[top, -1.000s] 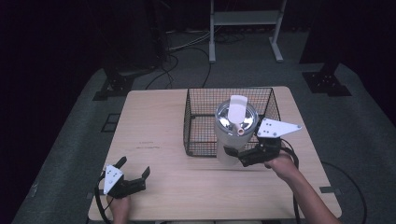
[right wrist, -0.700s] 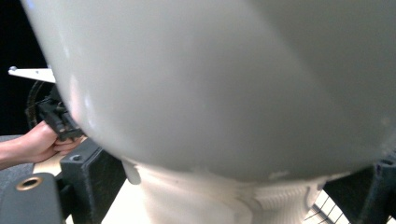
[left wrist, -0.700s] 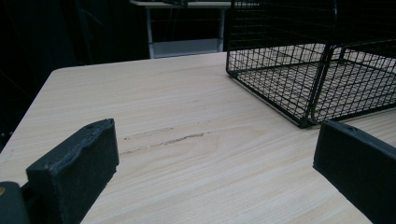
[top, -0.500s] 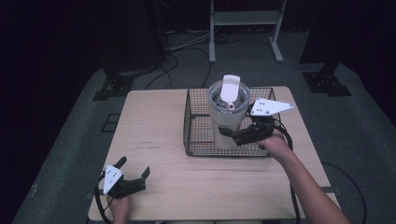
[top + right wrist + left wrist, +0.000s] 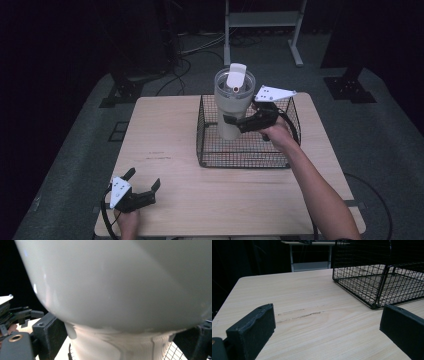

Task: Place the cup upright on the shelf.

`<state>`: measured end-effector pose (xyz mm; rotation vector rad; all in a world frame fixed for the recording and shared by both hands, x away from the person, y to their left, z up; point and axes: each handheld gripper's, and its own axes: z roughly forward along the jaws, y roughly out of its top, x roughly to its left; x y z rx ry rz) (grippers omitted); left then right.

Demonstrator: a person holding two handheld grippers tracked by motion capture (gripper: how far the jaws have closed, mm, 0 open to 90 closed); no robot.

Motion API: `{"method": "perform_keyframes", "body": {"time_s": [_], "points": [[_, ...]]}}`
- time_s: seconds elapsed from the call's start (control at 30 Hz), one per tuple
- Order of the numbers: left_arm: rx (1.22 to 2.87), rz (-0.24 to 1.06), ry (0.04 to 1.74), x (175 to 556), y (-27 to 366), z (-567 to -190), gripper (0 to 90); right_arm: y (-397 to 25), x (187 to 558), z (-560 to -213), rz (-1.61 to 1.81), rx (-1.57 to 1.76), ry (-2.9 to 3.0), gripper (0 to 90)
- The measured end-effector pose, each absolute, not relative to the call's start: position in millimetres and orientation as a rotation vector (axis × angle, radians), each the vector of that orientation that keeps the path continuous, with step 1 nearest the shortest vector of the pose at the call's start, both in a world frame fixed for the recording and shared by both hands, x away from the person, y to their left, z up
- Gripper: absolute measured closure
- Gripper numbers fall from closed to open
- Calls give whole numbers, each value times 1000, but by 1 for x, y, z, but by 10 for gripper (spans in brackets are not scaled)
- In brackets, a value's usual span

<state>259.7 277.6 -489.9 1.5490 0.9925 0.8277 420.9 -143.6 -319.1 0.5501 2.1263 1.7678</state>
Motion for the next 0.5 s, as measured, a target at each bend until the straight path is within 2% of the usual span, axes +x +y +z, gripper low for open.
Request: {"method": "perform_keyframes", "body": {"time_s": [0.5], "points": [[1540,826,987,259,279,-490,0,-137,456,-344,1775,591,2143,94]]}}
